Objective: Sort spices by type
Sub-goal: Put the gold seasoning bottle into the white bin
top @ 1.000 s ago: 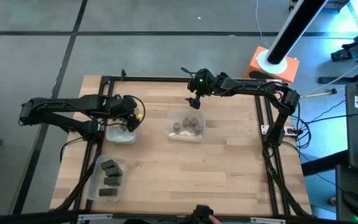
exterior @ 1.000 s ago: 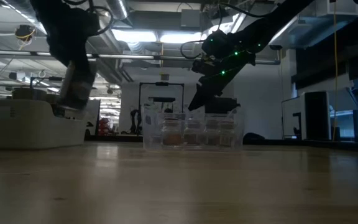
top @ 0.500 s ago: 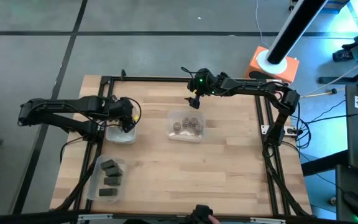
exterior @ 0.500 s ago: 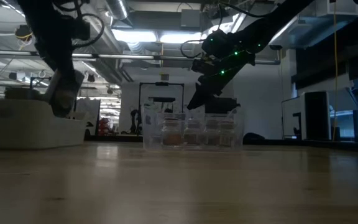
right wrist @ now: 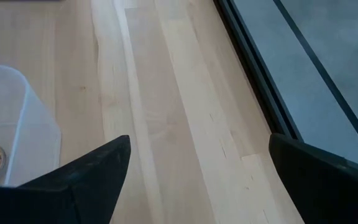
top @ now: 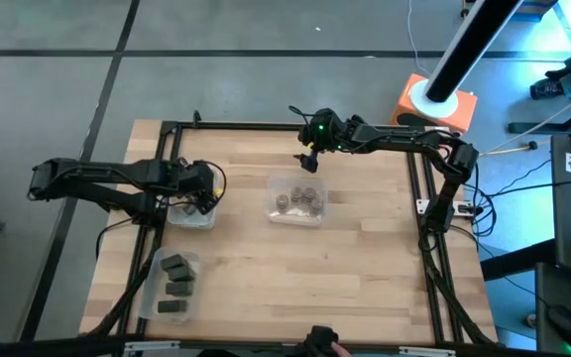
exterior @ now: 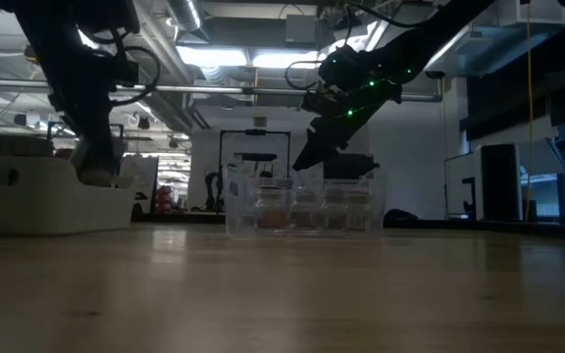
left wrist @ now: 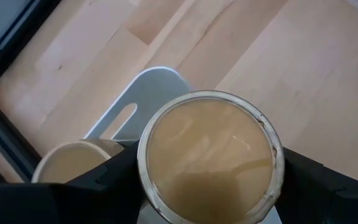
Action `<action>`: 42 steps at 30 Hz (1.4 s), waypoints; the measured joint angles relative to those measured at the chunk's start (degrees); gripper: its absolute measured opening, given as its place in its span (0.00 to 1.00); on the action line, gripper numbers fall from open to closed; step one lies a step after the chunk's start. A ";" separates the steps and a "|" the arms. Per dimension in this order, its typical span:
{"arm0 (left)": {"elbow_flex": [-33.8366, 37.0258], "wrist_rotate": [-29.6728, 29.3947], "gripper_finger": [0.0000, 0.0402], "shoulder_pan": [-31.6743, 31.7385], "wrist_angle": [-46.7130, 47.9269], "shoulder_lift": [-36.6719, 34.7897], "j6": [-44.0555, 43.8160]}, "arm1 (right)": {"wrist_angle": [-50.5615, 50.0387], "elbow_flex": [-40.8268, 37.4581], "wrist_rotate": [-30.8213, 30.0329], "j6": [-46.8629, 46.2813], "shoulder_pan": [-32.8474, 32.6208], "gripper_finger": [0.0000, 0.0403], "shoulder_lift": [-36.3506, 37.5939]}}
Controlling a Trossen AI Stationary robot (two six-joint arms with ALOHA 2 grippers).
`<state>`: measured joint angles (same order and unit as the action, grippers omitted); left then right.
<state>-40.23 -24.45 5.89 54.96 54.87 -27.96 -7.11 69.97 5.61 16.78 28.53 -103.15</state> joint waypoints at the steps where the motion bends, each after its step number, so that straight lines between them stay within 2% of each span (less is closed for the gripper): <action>1: 0.46 0.00 0.66 0.00 -0.63 0.00 -0.20 | 0.00 0.00 -0.01 0.00 -0.01 0.94 0.00; 7: 2.16 0.09 0.66 -0.02 -2.58 0.02 -0.59 | -0.01 0.00 0.00 0.00 -0.01 0.94 0.00; 15: 2.63 0.12 0.71 -0.02 -2.74 0.02 -1.65 | 0.63 0.00 0.00 0.02 -0.01 0.94 -0.15; 33: 2.56 1.84 0.72 1.99 -5.15 0.00 -0.11 | 0.98 -0.02 2.10 0.09 -0.01 0.94 -1.05; 42: 2.54 3.88 0.86 4.35 -4.50 -0.09 0.53 | 1.01 -0.02 2.10 0.00 -0.03 0.94 -1.05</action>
<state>-37.69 -20.57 10.24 50.47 54.78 -27.43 -6.11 69.95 7.70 16.78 28.49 -104.20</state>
